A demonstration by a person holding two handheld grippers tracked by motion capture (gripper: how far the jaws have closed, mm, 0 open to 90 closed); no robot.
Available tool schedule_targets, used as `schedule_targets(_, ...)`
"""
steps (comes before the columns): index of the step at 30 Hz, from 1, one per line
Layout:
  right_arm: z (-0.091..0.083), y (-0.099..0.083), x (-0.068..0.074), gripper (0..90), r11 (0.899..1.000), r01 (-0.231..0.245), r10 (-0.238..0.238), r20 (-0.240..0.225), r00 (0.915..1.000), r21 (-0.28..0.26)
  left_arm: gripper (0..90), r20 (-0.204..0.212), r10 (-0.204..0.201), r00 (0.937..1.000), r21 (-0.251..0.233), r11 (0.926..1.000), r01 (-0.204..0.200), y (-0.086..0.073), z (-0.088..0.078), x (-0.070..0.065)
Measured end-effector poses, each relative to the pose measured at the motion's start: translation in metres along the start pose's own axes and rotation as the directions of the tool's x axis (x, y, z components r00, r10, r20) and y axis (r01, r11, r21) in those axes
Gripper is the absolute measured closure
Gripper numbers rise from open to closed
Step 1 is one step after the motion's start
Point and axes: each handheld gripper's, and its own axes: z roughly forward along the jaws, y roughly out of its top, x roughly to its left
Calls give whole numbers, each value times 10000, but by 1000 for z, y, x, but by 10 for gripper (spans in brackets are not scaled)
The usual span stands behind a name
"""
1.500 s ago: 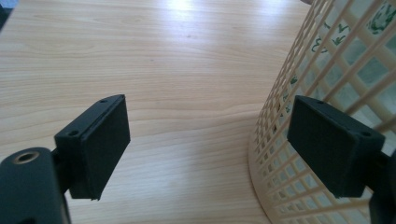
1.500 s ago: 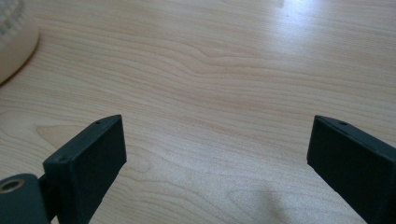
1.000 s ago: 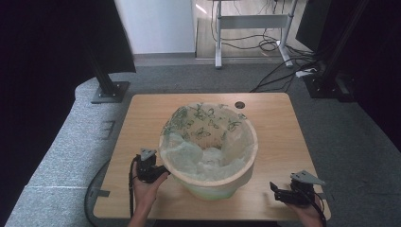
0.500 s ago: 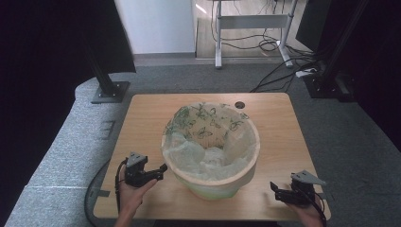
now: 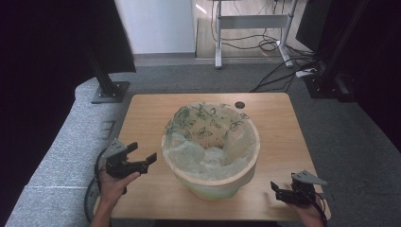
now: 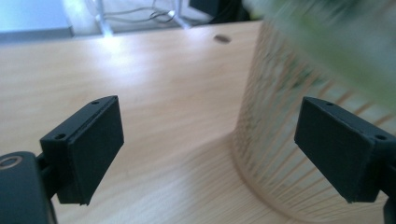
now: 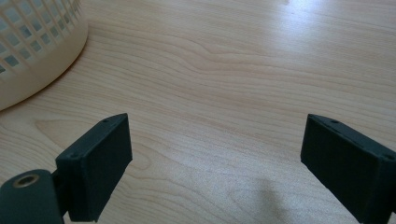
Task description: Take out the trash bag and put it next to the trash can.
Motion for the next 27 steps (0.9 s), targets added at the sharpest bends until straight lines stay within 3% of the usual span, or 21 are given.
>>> schedule_targets(3,0,0,1,94,10000,55,-55,10,10000,-14,85,251,399,9989,-86,9992,-397,15,-9,-5)
schedule_targets(10,0,0,1,101,10000,87,-87,-11,10000,25,95,956,724,9928,-292,9971,-699,43,-20,-11)
schedule_targets(13,1,0,2,102,9999,134,-134,-17,9999,52,99,1392,997,9852,-250,9950,-972,58,-19,-18)
schedule_targets(18,1,0,3,104,9998,180,-180,-11,9998,18,135,2262,1313,9652,-130,9912,-1318,84,-12,-32)
schedule_targets(20,1,0,3,105,9998,185,-185,-14,9998,24,134,2424,1409,9599,-57,9896,-1438,91,-8,-37)
schedule_targets(27,0,1,3,106,9998,196,-196,-18,9998,8,165,2409,1417,9601,416,9869,-1561,94,9,-44)
